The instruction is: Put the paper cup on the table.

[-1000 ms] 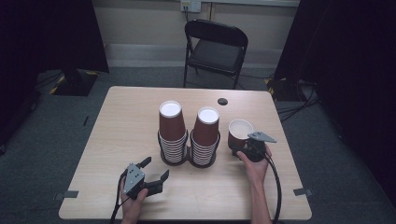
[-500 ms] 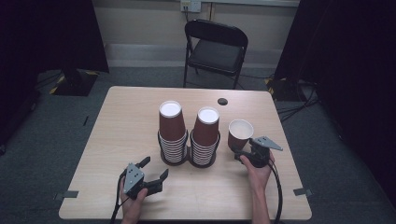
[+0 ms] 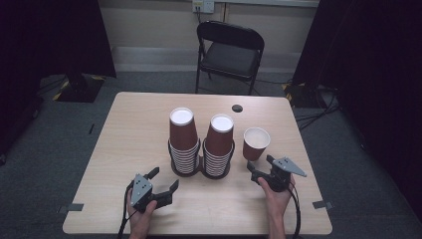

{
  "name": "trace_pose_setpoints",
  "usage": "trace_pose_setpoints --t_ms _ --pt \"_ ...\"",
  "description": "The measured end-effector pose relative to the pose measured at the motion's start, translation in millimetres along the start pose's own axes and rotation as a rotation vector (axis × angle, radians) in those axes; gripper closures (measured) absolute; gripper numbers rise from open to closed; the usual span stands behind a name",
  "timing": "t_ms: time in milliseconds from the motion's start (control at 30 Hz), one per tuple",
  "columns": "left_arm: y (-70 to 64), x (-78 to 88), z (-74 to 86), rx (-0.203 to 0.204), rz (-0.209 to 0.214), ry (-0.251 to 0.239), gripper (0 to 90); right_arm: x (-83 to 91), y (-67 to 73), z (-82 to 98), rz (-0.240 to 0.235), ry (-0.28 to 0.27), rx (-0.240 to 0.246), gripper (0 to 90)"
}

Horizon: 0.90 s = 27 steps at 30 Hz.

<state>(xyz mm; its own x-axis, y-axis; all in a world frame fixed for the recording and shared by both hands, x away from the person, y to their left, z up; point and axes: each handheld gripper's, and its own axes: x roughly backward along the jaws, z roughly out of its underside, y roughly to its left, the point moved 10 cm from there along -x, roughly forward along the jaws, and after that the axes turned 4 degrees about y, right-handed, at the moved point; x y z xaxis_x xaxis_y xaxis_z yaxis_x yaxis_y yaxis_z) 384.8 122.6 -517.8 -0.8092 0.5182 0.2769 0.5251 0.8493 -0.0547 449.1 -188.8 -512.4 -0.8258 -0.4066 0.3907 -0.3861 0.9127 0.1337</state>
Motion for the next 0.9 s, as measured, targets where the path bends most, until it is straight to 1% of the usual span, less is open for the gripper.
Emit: trace_pose_setpoints --t_ms 33,100,133,167,233,267,367,433,467,500,533,567,600,633,667,700,767,867,900 --pt "0.4 0.0 0.9 0.006 -0.006 0.012 17.0 1.7 3.1 1.1 -0.005 0.001 0.004 15.7" --pt "-1.4 0.3 3.5 0.026 -0.002 0.04 17.7 5.7 10.3 1.5 -0.016 -0.015 0.008 16.2" --pt "-2.5 0.9 3.4 0.02 -0.006 0.037 17.7 7.3 14.0 2.2 -0.021 -0.018 0.007 16.2" --pt "-2.6 1.6 3.0 0.01 -0.019 0.03 17.8 9.2 17.8 3.2 -0.029 -0.02 0.011 16.4" --pt "-2.1 1.6 3.2 0.01 -0.03 0.032 17.8 12.2 26.2 4.7 -0.042 -0.04 0.005 16.6" --pt "-1.7 1.3 3.3 0.013 -0.029 0.034 17.8 12.9 29.1 5.9 -0.043 -0.041 0.012 16.7" --pt "-1.7 2.0 2.8 0.018 -0.014 0.026 17.8 16.1 44.0 8.2 -0.063 -0.058 0.023 17.2" --pt "-0.9 3.0 2.4 0.03 -0.015 0.017 16.5 17.8 54.0 8.1 -0.083 -0.07 0.027 17.2" --pt "0.4 3.6 2.0 0.036 -0.026 0.01 15.1 18.9 59.5 8.2 -0.093 -0.074 0.026 17.2" --pt "0.6 3.8 1.8 0.042 -0.029 0.006 15.6 19.8 64.8 8.5 -0.099 -0.078 0.033 17.2" --pt "0.8 4.2 1.6 0.041 -0.028 0.003 15.4 20.4 69.4 9.1 -0.107 -0.078 0.037 17.2" --pt "0.7 4.4 1.6 0.041 -0.028 0.002 15.4 21.6 77.3 10.2 -0.127 -0.082 0.039 17.4" --pt "0.8 4.5 1.5 0.042 -0.028 0.001 15.4 21.8 81.5 11.2 -0.137 -0.082 0.042 17.4" --pt "0.8 4.4 1.6 0.043 -0.027 0.002 15.5 21.9 86.5 13.1 -0.143 -0.077 0.048 17.4" --pt "0.9 4.3 1.6 0.043 -0.025 0.002 15.4 21.6 91.2 14.9 -0.141 -0.08 0.065 17.4" --pt "0.8 4.3 1.6 0.044 -0.022 0.002 15.5 21.3 94.0 16.6 -0.14 -0.077 0.071 17.4" --pt "1.3 4.6 1.4 0.047 -0.021 -0.001 15.5 19.5 99.0 20.0 -0.156 -0.079 0.066 17.4" --pt "2.0 5.0 1.3 0.055 -0.02 -0.004 15.4 16.3 100.8 26.4 -0.147 -0.077 0.07 17.1" --pt "2.2 5.1 1.1 0.056 -0.021 -0.006 15.5 14.9 101.0 28.6 -0.155 -0.07 0.06 15.6"
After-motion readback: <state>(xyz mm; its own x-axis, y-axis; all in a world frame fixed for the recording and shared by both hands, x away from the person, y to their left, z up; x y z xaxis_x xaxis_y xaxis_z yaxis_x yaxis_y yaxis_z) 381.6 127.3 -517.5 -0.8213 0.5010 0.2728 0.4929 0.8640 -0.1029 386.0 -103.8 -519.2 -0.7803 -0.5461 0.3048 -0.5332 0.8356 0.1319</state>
